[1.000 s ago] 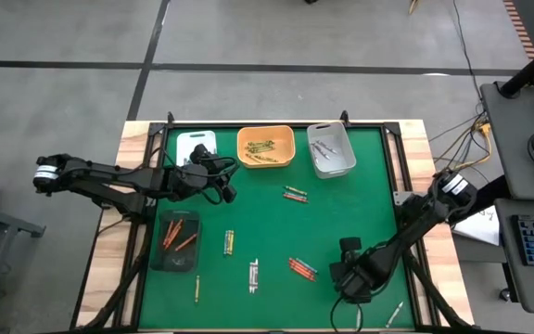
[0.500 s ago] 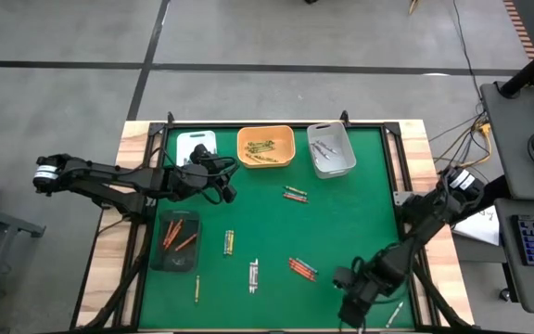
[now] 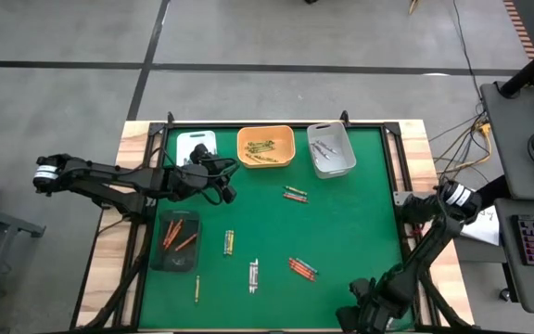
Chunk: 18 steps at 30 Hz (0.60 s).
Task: Sort crayons
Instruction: Put the white crayon into the gray bin
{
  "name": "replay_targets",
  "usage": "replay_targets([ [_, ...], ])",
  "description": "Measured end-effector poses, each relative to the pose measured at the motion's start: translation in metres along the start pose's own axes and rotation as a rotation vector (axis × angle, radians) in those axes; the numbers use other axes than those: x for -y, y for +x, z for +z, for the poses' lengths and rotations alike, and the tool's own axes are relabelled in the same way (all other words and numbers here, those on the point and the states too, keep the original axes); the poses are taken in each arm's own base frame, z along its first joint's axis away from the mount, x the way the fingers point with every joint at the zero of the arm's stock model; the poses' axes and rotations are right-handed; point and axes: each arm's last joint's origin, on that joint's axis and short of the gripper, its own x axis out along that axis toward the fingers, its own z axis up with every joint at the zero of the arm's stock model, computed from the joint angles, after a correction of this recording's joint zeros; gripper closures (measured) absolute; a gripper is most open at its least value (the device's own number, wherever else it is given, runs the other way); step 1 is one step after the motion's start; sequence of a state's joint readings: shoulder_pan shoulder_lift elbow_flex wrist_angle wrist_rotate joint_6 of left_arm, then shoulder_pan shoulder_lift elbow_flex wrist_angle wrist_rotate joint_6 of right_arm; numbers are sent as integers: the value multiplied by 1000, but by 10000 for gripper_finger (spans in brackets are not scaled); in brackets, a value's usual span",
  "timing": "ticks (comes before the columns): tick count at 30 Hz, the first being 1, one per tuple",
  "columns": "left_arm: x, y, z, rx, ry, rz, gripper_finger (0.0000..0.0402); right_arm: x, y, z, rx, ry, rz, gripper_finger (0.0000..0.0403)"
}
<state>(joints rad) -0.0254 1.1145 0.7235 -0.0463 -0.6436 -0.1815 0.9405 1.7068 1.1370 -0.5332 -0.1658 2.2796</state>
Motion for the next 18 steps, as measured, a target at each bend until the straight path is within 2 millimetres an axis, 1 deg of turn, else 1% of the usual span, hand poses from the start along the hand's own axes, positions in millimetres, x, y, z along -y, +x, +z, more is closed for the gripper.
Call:
replay_targets([
  [10,0,0,0,2,6,0,345,4,25,9,67,14,-68,294],
  [15,0,0,0,2,6,-1,345,4,32,11,77,10,-83,294],
  [18,0,0,0,2,7,0,345,4,32,11,84,11,-83,294],
])
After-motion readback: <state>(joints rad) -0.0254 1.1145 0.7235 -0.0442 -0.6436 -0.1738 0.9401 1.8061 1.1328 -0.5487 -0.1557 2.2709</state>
